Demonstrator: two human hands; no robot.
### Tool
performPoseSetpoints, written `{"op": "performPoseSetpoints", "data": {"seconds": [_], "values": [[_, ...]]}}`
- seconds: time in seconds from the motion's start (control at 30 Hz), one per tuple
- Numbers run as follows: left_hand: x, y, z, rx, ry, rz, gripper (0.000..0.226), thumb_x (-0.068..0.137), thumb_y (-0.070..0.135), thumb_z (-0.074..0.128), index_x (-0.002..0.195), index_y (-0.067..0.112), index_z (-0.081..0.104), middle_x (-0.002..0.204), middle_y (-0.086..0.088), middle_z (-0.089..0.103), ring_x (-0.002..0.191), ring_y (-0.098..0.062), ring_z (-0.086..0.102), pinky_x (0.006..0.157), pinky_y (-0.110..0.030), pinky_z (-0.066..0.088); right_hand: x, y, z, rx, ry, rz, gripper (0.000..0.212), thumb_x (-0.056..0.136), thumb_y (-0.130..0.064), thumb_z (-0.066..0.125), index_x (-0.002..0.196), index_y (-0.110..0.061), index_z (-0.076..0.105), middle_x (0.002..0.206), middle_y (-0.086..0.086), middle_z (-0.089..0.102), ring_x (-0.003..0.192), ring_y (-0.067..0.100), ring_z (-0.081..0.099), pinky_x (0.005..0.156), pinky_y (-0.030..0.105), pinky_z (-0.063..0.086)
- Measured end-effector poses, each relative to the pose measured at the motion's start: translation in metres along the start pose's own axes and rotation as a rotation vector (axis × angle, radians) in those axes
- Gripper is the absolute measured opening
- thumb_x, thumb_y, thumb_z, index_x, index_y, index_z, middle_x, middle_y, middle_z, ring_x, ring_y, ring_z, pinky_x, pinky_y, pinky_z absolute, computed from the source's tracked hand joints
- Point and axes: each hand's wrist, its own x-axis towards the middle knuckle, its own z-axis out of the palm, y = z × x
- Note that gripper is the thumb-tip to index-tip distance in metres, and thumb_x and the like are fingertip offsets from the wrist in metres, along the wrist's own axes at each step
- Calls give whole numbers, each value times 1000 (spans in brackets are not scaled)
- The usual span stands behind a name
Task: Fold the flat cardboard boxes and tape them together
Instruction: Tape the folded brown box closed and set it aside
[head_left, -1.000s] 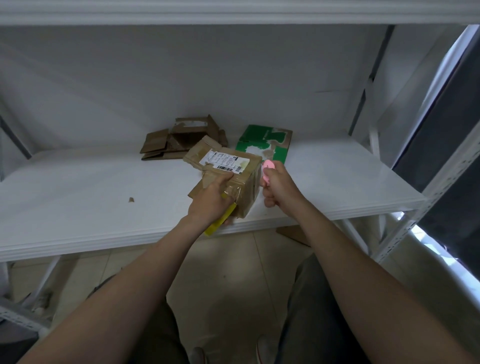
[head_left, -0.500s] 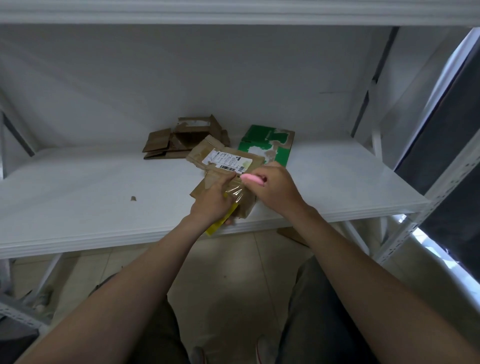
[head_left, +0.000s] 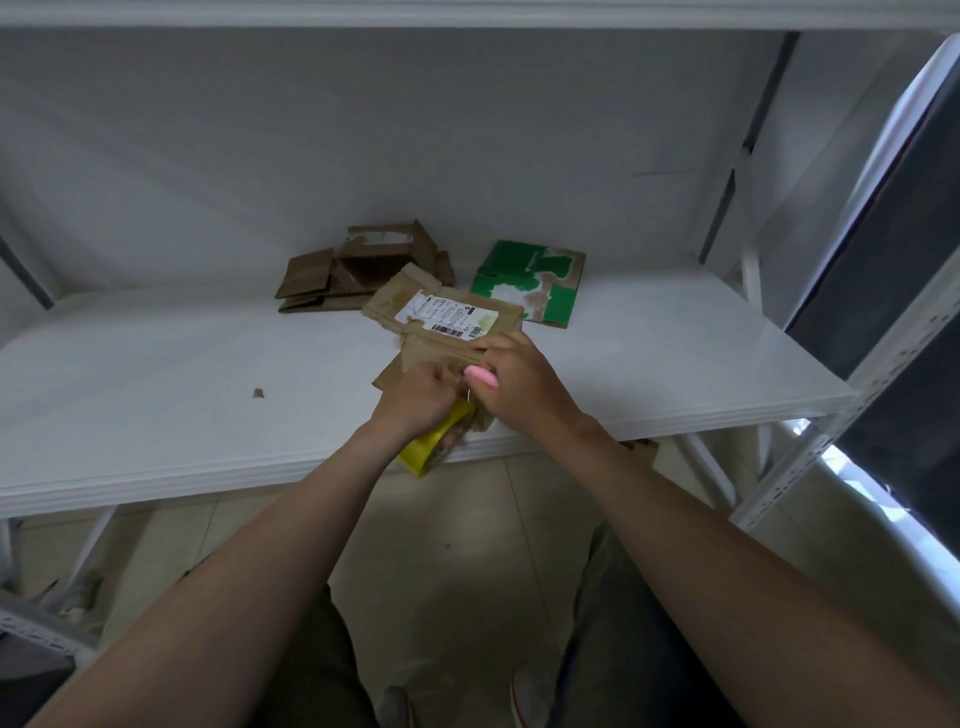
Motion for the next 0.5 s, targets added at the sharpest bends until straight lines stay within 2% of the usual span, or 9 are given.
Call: {"op": "performPoseSetpoints", "data": {"seconds": [0.13, 0.27, 0.37, 0.5], "values": [[4, -4, 1, 63, 39, -6, 32, 102, 35, 42, 104, 20, 70, 99, 0, 61, 88, -22, 54, 74, -31, 38, 1, -4, 0, -18, -6, 11, 30, 94, -22, 65, 107, 4, 72, 125, 12, 66, 120, 27, 51, 97, 37, 47], [2, -1, 2, 108, 105, 6, 32, 103, 32, 42, 96, 19, 71, 77, 4, 56, 67, -9, 48, 58, -27, 35, 5, -12, -1, -60, -29, 19, 37, 95, -24, 63, 122, 1, 66, 126, 10, 61, 123, 27, 47, 93, 42, 53], [3, -2, 0, 125, 127, 1, 34, 101, 32, 42, 94, 18, 73, 74, 4, 56, 66, -10, 48, 61, -28, 37, 10, -15, -3, -112, -83, 18, 38, 95, -25, 61, 121, 2, 67, 126, 10, 58, 122, 28, 46, 92, 45, 52], [1, 0, -3, 164, 137, -20, 31, 99, 33, 44, 95, 23, 72, 75, 5, 55, 78, -23, 55, 70, -31, 41, 9, -6, -11, -89, -135, -45, 38, 91, -20, 62, 119, 4, 69, 125, 11, 58, 121, 25, 45, 95, 41, 49]]}}
